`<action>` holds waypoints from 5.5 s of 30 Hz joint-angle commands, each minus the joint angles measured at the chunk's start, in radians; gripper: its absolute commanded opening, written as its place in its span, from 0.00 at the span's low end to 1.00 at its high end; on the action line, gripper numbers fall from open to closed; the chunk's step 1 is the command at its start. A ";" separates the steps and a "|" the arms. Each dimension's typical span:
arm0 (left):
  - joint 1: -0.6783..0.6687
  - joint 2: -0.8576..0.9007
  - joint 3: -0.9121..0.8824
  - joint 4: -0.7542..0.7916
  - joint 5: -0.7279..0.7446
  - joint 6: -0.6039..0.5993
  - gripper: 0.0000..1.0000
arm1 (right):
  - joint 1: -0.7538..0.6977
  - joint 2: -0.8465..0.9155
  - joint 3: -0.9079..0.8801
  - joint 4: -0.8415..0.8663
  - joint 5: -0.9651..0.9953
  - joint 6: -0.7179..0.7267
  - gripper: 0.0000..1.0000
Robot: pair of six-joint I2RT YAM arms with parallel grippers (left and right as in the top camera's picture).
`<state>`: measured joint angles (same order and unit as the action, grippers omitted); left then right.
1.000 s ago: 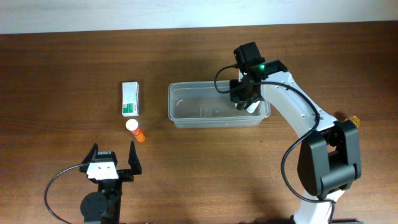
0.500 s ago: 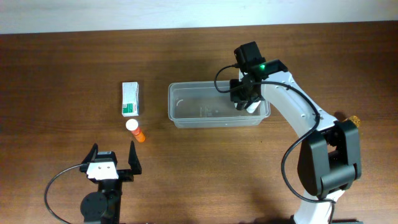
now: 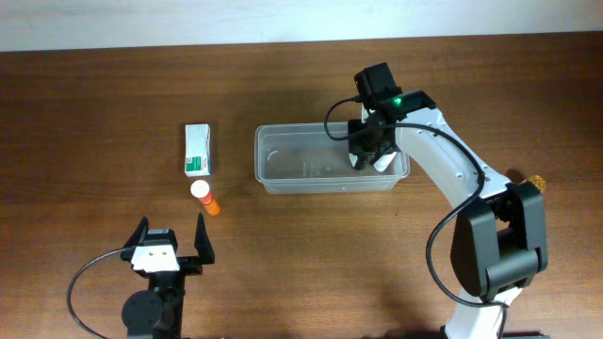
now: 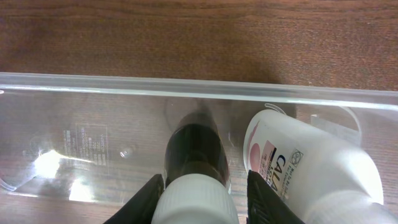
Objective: Pack container
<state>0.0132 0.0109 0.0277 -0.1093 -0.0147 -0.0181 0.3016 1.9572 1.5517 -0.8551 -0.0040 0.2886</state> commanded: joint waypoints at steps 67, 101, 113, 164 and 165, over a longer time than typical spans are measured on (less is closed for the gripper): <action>0.005 -0.005 -0.007 0.004 0.011 0.015 0.99 | -0.899 -0.013 0.491 -0.681 -0.029 -0.040 0.98; 0.005 -0.005 -0.007 0.004 0.010 0.015 0.99 | -0.898 0.115 0.107 -0.263 0.002 -0.044 0.98; 0.005 -0.005 -0.007 0.004 0.010 0.015 0.99 | -0.898 0.131 0.055 -0.212 -0.003 -0.044 0.98; 0.005 -0.005 -0.007 0.004 0.010 0.015 0.99 | -0.898 0.133 -0.022 -0.061 -0.011 -0.097 0.98; 0.005 -0.005 -0.007 0.004 0.011 0.015 0.99 | -0.898 0.133 -0.022 -0.063 -0.011 -0.097 0.98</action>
<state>0.0128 0.0109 0.0277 -0.1093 -0.0147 -0.0185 -0.5987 2.0815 1.5394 -0.9150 -0.0235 0.2016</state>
